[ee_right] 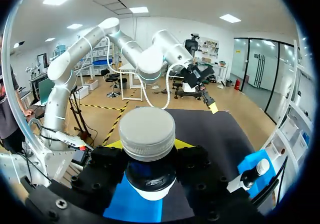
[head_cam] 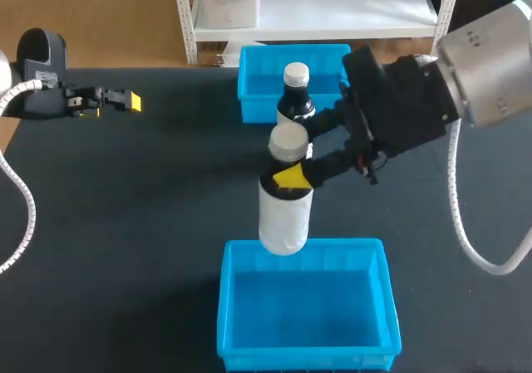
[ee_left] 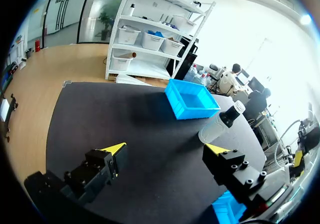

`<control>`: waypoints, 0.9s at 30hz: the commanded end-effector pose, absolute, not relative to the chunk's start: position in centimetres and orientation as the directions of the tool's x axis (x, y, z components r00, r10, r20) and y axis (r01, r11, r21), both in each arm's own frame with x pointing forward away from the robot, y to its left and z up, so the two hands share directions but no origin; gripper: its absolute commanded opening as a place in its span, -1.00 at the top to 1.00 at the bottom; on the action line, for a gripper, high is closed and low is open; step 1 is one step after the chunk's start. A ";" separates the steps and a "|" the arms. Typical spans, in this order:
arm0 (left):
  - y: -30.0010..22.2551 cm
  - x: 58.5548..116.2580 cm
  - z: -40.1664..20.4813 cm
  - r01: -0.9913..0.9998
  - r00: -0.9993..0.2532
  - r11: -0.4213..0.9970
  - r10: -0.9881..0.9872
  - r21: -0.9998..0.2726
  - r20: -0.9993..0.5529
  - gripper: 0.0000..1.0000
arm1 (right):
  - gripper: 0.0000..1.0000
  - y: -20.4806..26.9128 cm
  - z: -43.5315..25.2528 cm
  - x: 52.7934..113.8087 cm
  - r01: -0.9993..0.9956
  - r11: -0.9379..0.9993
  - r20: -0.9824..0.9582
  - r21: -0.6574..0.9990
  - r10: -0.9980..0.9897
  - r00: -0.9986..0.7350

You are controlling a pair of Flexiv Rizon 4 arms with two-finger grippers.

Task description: Pick up the bottle, and place it in the far bin if it is heavy, or in the near bin if it is light.

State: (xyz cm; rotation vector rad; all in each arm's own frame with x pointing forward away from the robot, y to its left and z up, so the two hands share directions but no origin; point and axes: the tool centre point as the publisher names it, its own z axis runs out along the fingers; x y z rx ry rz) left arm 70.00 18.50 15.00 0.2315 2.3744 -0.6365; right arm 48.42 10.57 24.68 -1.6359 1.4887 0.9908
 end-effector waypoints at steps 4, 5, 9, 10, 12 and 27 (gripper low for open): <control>18.5 70.0 15.0 0.321 -0.767 0.866 0.000 -0.383 -0.642 -1.00 | 1.00 11.9 23.9 47.5 -0.991 -0.134 -0.894 0.017 -0.446 0.045; 18.5 70.0 15.0 0.321 -0.767 0.866 0.000 -0.383 -0.642 -1.00 | 1.00 12.0 23.7 47.4 -0.990 -0.140 -0.894 0.021 -0.446 0.044; 18.5 70.0 15.0 0.321 -0.767 0.866 0.000 -0.383 -0.642 -1.00 | 1.00 12.4 23.1 46.9 -0.986 -0.162 -0.895 0.040 -0.444 0.037; 18.5 70.0 15.0 0.321 -0.767 0.866 0.000 -0.383 -0.642 -1.00 | 1.00 12.5 22.9 46.8 -0.985 -0.167 -0.895 0.045 -0.444 0.035; 18.5 70.0 15.0 0.321 -0.767 0.866 0.000 -0.383 -0.642 -1.00 | 1.00 12.6 22.7 46.6 -0.983 -0.177 -0.895 0.055 -0.445 0.030; 18.5 70.0 15.0 0.321 -0.767 0.866 0.000 -0.383 -0.642 -1.00 | 1.00 13.3 17.9 45.1 -0.957 -0.255 -0.891 0.141 -0.453 -0.010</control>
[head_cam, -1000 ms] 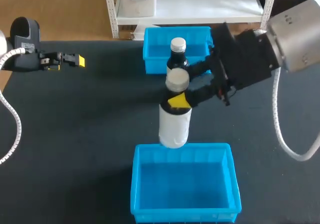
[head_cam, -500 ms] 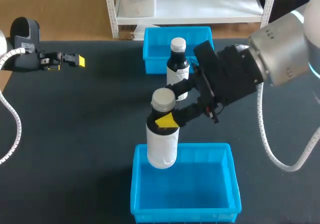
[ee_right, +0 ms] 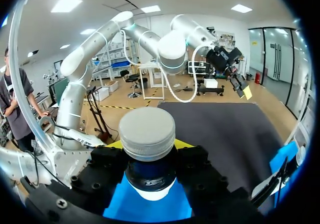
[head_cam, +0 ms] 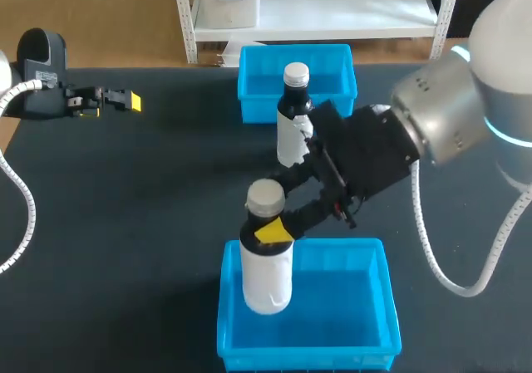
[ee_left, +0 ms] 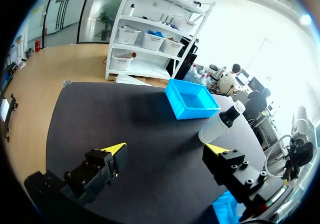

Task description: Pick up the bottle, and place it in the far bin if it is heavy, or in the near bin if it is light.

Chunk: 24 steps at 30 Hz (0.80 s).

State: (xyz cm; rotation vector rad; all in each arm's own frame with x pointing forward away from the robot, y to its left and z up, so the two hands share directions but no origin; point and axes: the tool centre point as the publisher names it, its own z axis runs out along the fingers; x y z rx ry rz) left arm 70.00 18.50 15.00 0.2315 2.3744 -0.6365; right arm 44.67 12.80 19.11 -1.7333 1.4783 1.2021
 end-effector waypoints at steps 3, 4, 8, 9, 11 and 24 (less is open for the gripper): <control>18.5 70.0 15.0 0.321 -0.767 0.866 0.000 -0.383 -0.642 -1.00 | 1.00 13.5 17.1 44.8 -0.949 -0.279 -0.890 0.146 -0.457 -0.002; 18.5 70.0 15.0 0.321 -0.767 0.866 0.000 -0.383 -0.642 -1.00 | 1.00 13.6 16.7 44.8 -0.945 -0.289 -0.890 0.152 -0.456 -0.004; 18.5 70.0 15.0 0.321 -0.767 0.866 0.000 -0.383 -0.642 -1.00 | 1.00 13.8 15.3 44.8 -0.934 -0.320 -0.887 0.160 -0.462 0.006; 18.5 70.0 15.0 0.321 -0.767 0.866 0.000 -0.383 -0.642 -1.00 | 1.00 13.8 15.1 44.8 -0.933 -0.325 -0.887 0.157 -0.462 0.013; 18.5 70.0 15.0 0.321 -0.767 0.866 0.000 -0.383 -0.642 -1.00 | 1.00 13.8 14.9 44.8 -0.931 -0.333 -0.885 0.149 -0.464 0.024; 18.5 70.0 15.0 0.321 -0.767 0.866 0.000 -0.383 -0.642 -1.00 | -1.00 13.5 14.4 44.9 -0.919 -0.379 -0.879 0.113 -0.470 0.085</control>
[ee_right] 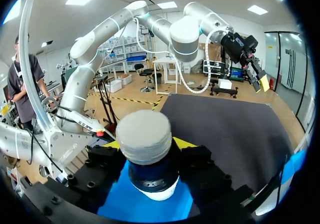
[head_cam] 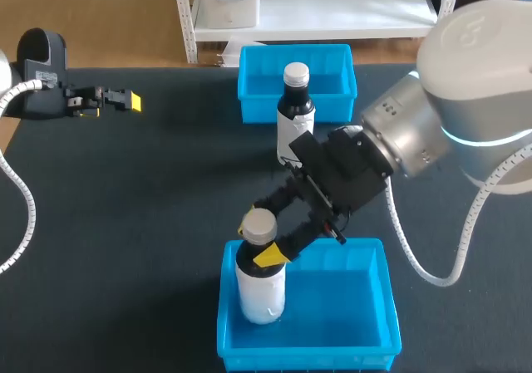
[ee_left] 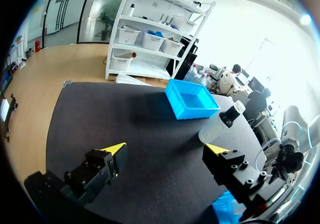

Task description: Pick up the bottle, and place it in the far bin if it is heavy, or in the near bin if it is light.

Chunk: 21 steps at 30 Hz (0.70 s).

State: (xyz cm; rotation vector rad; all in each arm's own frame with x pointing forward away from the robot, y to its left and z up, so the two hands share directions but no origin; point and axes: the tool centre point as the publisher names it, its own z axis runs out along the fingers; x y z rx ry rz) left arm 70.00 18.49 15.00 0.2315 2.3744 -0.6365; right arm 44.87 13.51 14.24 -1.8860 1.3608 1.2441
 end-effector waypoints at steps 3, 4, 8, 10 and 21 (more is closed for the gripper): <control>18.5 70.0 15.0 0.321 -0.767 0.866 0.000 -0.383 -0.642 -1.00 | -1.00 13.3 14.4 45.0 -0.918 -0.380 -0.876 0.113 -0.474 0.088; 18.5 70.0 15.0 0.321 -0.767 0.866 0.000 -0.383 -0.642 -1.00 | -1.00 13.2 14.4 45.0 -0.918 -0.380 -0.875 0.113 -0.476 0.089; 18.5 70.0 15.0 0.321 -0.767 0.866 0.000 -0.383 -0.642 -1.00 | -1.00 12.6 14.4 45.5 -0.922 -0.368 -0.868 0.119 -0.489 0.083; 18.5 70.0 15.0 0.321 -0.767 0.866 0.000 -0.383 -0.642 -1.00 | -1.00 11.9 14.4 46.1 -0.930 -0.346 -0.860 0.120 -0.505 0.077; 18.5 70.0 15.0 0.321 -0.767 0.866 0.000 -0.383 -0.642 -1.00 | -1.00 5.7 15.7 50.9 -0.982 -0.162 -0.828 0.101 -0.561 0.008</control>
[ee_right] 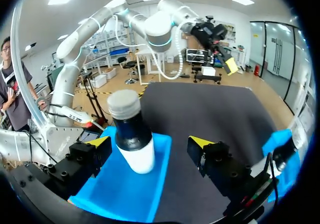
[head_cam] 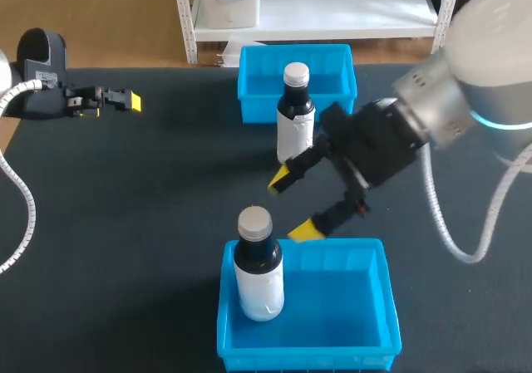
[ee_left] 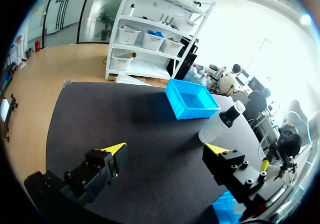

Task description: Pick up the bottle, and place it in the far bin if it is heavy, or in the near bin if it is light.

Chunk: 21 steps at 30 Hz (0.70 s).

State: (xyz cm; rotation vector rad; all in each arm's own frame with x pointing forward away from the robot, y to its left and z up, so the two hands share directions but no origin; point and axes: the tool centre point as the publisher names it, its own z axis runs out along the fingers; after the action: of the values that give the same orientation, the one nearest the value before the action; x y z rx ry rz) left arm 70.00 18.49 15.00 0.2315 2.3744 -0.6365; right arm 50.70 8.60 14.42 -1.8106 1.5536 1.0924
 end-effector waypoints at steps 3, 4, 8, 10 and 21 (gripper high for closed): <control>18.5 70.0 15.0 0.321 -0.767 0.866 0.000 -0.383 -0.642 -1.00 | -1.00 4.0 15.8 52.8 -0.988 -0.113 -0.835 0.104 -0.550 -0.025; 18.5 70.0 15.0 0.321 -0.767 0.866 0.000 -0.383 -0.642 -1.00 | -1.00 3.5 15.8 53.6 -0.990 -0.096 -0.837 0.106 -0.546 -0.037; 18.5 70.0 15.0 0.321 -0.767 0.866 0.000 -0.383 -0.642 -1.00 | -1.00 1.8 15.8 56.6 -0.994 -0.039 -0.835 0.099 -0.546 -0.062; 18.5 70.0 15.0 0.321 -0.767 0.866 0.000 -0.383 -0.642 -1.00 | -1.00 0.9 15.7 58.4 -0.995 -0.010 -0.833 0.096 -0.549 -0.075; 18.5 70.0 15.0 0.321 -0.767 0.866 0.000 -0.383 -0.642 -1.00 | -1.00 -1.5 15.3 67.6 -0.996 0.054 -0.836 0.077 -0.540 -0.094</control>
State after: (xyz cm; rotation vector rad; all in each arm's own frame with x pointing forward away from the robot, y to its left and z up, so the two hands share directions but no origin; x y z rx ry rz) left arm 70.00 18.49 15.00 0.2315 2.3744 -0.6365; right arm 64.59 -1.84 15.81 -1.5237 1.7178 0.8804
